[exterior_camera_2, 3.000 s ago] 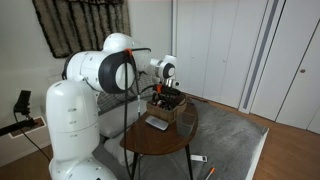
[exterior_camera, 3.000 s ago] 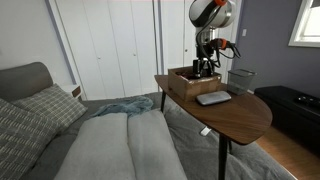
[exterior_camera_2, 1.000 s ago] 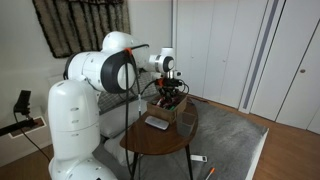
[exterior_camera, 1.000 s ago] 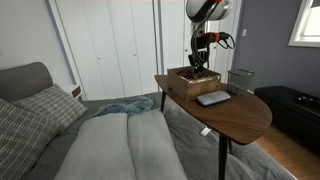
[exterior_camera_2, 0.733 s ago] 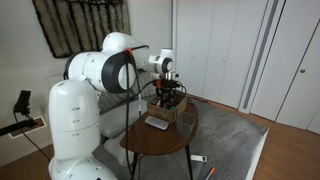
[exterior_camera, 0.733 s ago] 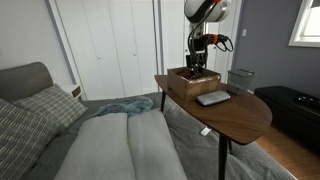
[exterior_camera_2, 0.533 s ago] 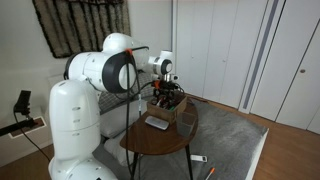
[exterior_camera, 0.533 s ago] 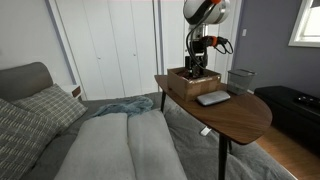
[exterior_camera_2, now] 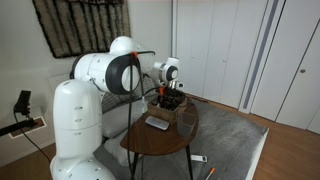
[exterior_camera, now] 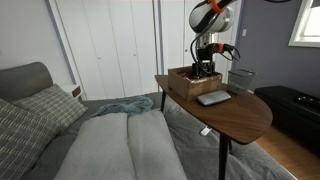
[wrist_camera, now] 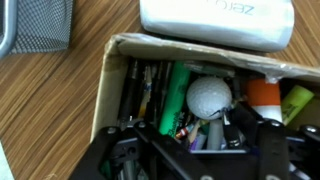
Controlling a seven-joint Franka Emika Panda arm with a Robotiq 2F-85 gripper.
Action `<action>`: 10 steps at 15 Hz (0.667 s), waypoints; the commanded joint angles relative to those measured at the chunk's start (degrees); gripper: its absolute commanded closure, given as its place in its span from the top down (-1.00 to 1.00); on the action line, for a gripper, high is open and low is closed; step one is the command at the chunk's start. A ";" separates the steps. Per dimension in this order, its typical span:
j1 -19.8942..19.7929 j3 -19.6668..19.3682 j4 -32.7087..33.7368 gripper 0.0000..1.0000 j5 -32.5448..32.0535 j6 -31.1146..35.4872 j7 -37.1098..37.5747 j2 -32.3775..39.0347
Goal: Pick up the white marker and put it in the gray pen holder
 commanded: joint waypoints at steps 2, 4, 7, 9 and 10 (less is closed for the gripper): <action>0.00 0.54 -0.14 0.67 1.53 1.29 -1.56 0.51; 0.73 1.20 -0.72 0.86 1.56 4.01 -1.19 0.90; 1.56 2.09 -1.07 0.28 1.28 7.09 -1.49 1.77; 1.76 2.58 -1.04 0.11 1.92 6.73 -2.15 2.48; 1.76 2.82 -0.98 -0.03 2.16 5.67 -2.58 2.65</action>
